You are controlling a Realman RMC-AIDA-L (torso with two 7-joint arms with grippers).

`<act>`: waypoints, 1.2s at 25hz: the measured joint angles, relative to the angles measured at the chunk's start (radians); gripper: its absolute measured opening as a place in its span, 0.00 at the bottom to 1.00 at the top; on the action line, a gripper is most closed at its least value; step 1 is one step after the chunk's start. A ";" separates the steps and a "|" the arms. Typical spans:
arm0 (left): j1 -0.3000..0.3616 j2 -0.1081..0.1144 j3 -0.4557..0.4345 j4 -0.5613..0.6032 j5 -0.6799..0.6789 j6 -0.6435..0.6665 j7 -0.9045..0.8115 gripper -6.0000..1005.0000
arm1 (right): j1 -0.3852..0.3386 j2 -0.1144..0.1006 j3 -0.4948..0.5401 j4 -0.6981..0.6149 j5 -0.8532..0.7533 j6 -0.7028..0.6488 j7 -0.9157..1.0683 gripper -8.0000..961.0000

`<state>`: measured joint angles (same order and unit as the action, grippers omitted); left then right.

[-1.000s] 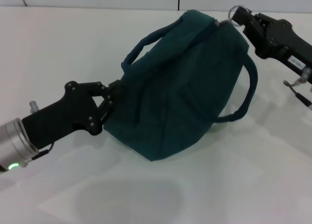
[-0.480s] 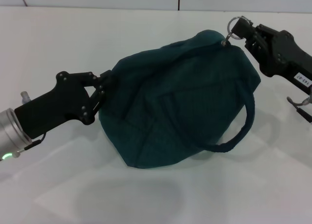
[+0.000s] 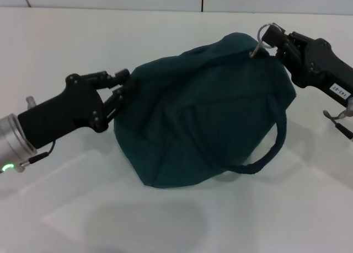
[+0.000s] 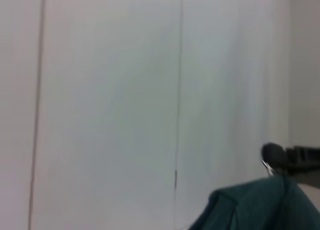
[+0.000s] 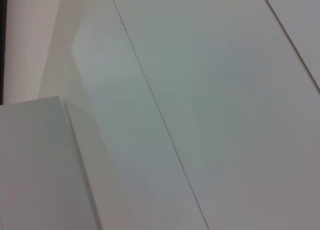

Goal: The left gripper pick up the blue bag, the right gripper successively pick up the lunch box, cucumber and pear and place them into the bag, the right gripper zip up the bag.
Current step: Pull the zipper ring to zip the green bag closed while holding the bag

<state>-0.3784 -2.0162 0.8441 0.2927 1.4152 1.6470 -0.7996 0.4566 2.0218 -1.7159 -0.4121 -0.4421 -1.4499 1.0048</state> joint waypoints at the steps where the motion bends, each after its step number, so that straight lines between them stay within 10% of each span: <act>1: 0.000 0.000 -0.003 0.001 -0.007 0.000 -0.022 0.11 | 0.000 0.000 0.000 0.001 0.000 0.000 0.000 0.08; 11: 0.024 0.001 0.000 0.077 -0.045 0.027 -0.178 0.49 | 0.001 0.000 0.004 0.010 0.000 0.001 -0.002 0.08; 19: -0.009 0.027 0.006 0.379 0.114 0.077 -0.671 0.55 | 0.005 -0.002 0.004 0.010 0.000 -0.006 -0.002 0.08; 30: -0.227 0.012 0.005 0.591 0.520 0.064 -1.168 0.56 | 0.008 0.002 0.004 0.006 0.001 -0.008 -0.027 0.09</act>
<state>-0.6050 -2.0041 0.8492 0.8833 1.9353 1.7113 -1.9672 0.4645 2.0236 -1.7122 -0.4063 -0.4415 -1.4576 0.9779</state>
